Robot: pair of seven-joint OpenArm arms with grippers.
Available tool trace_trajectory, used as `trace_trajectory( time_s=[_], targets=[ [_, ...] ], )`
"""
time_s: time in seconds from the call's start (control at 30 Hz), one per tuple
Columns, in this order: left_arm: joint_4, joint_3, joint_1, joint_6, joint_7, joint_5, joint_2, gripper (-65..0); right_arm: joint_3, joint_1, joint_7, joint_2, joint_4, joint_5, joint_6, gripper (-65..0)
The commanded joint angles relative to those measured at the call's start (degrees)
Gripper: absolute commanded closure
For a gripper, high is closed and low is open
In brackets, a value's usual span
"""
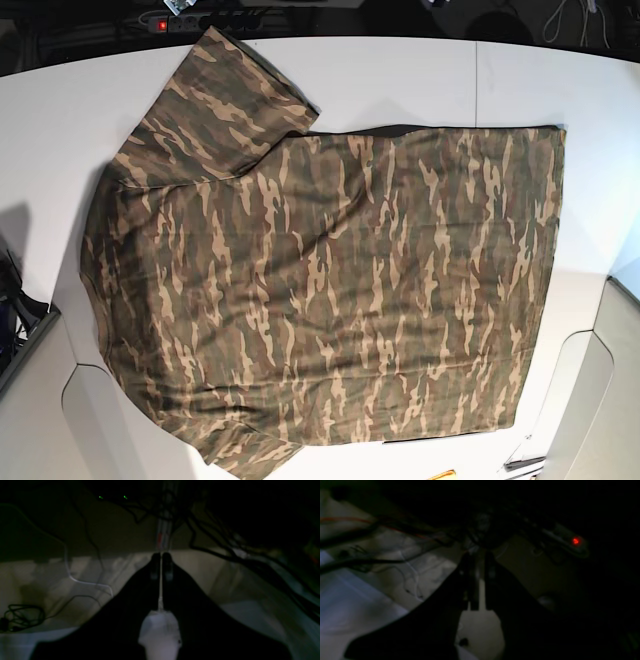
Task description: Fold the T-shirt properly
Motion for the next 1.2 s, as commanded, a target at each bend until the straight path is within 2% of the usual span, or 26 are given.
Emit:
trace_trajectory(
  time_s=[0.0,0.1,0.2,0.4,0.53,0.73,0.83,0.9,0.97,1.03,1.07,1.17],
  targets=[
    [2.8,-1.3,2.7,-0.4,0.1,-0.1,-0.2,-2.0,0.9,-2.7,0.1,0.9,3.3,0.7,0.9,-3.0],
    [11.6,-5.4,8.2,-0.4,0.2,-0.3,-0.2,-2.0,5.1,-7.3,-3.9,1.0,11.8,3.9,0.9,-3.0],
    [21.0,-8.6,13.5,-0.4,1.7,-2.6,-0.2,-2.0,10.1,-10.0,-10.4,1.0,19.8,9.4,1.4,-3.0],
    [36.9,-16.2,20.8,-0.4,7.7,-7.3,-0.2,-2.0,20.6,-11.3,-23.3,1.0,31.5,21.5,5.8,-2.9],
    [45.7,-22.0,23.8,-0.4,11.0,-11.0,-0.2,-2.0,27.4,-11.3,-25.8,1.0,36.0,28.7,7.7,-3.0],
    [55.3,-29.9,25.1,-0.4,16.4,-15.7,-0.2,-2.2,35.3,-9.8,-26.2,0.5,37.0,34.5,7.8,-3.0],
    [58.8,-33.9,25.1,-0.4,17.2,-18.4,-0.2,-6.8,38.3,-7.8,-28.9,-0.4,37.0,36.9,7.8,-3.7],
    [60.7,-36.4,25.1,-1.9,16.9,-20.7,-0.2,-13.2,39.2,-6.6,-30.5,-0.7,37.0,37.2,7.9,-10.3],
    [62.2,-38.4,24.9,-4.6,16.1,-22.9,-0.5,-20.0,39.3,-5.6,-30.5,-0.8,36.9,36.5,7.8,-22.9],
    [63.0,-39.6,24.5,-5.7,15.5,-24.4,-1.6,-25.6,39.3,-4.5,-30.5,-1.2,36.8,34.5,7.3,-34.3],
    [63.0,-39.8,24.1,-5.7,15.4,-24.7,-2.4,-27.8,39.3,-3.9,-30.5,-1.6,36.8,33.0,6.2,-36.3],
    [62.7,-39.8,22.0,-5.7,15.1,-23.9,-4.7,-33.5,39.1,-2.3,-30.5,-2.4,35.4,30.8,4.2,-36.5]
  ],
)
